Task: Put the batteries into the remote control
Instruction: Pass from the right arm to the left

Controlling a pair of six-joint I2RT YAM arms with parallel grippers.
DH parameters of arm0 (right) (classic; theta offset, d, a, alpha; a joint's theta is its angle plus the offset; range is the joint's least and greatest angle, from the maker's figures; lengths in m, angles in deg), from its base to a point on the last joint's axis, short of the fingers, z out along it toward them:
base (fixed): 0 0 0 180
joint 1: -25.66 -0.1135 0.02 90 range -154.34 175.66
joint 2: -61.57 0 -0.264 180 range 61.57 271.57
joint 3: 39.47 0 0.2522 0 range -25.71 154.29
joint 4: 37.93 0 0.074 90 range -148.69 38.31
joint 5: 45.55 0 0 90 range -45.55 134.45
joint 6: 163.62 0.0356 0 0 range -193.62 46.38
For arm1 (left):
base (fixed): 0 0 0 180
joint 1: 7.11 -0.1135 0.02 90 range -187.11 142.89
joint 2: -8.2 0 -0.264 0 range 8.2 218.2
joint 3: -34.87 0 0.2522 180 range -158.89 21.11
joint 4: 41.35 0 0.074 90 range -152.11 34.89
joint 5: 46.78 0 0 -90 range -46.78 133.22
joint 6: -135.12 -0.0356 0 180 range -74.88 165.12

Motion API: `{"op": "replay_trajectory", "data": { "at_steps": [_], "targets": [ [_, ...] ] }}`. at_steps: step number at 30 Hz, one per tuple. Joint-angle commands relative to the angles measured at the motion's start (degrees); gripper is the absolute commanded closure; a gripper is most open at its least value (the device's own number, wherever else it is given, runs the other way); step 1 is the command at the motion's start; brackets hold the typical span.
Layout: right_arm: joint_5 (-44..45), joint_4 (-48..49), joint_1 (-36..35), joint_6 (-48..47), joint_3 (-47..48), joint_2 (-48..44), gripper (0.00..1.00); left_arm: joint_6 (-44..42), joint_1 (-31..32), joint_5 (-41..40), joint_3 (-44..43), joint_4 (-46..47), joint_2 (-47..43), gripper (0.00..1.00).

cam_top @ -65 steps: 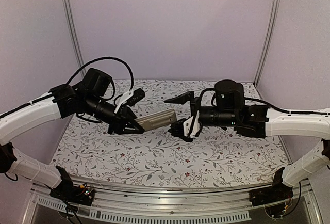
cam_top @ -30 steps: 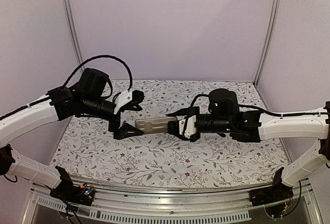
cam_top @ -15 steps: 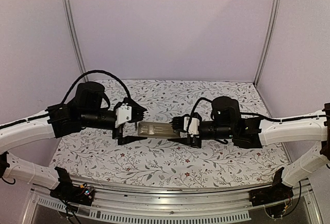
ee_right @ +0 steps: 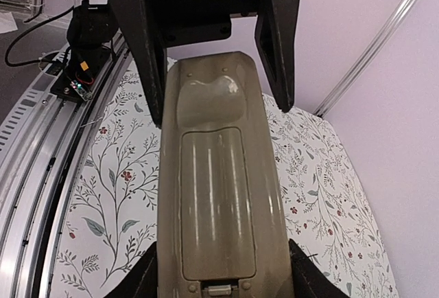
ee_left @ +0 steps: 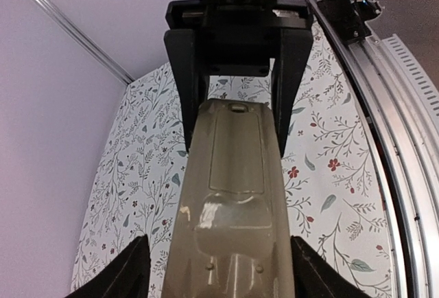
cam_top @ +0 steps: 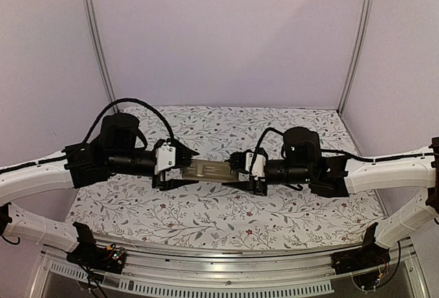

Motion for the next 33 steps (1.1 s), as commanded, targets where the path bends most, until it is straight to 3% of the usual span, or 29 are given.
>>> {"op": "replay_trajectory", "data": {
  "at_steps": [1,4,13,15,17,21,24,30,33],
  "targets": [
    [-0.8,1.5,0.0,0.6,0.9,-1.2,0.78,0.0,1.1,0.1,1.5,1.6,0.1,0.34],
    [-1.0,0.9,0.0,0.5,1.4,-0.7,0.78,0.1,1.7,0.6,1.6,1.9,0.2,0.40],
    [0.3,0.0,0.0,0.2,1.7,0.0,0.76,-0.2,2.4,0.7,1.9,1.6,-0.1,0.82],
    [0.6,0.0,0.0,0.4,1.7,0.3,0.74,-0.2,2.5,0.7,2.2,1.5,-0.1,0.91],
    [1.6,0.1,0.0,1.0,1.8,0.4,0.65,-0.5,2.6,0.4,2.5,1.6,0.1,1.00],
    [7.0,-0.4,0.6,6.7,3.4,1.1,0.26,2.4,2.6,-4.8,4.8,4.9,0.6,1.00],
    [7.1,-2.2,2.3,15.2,4.0,-0.2,0.10,7.4,2.6,-13.4,7.6,10.1,2.2,1.00],
    [3.3,-11.8,5.4,38.2,4.7,-4.6,0.11,14.9,2.6,-19.1,12.7,15.8,5.7,1.00],
    [2.5,-14.2,7.3,53.5,4.2,-3.5,0.22,18.1,2.6,-21.4,14.7,18.2,8.0,1.00]
  ]
}}
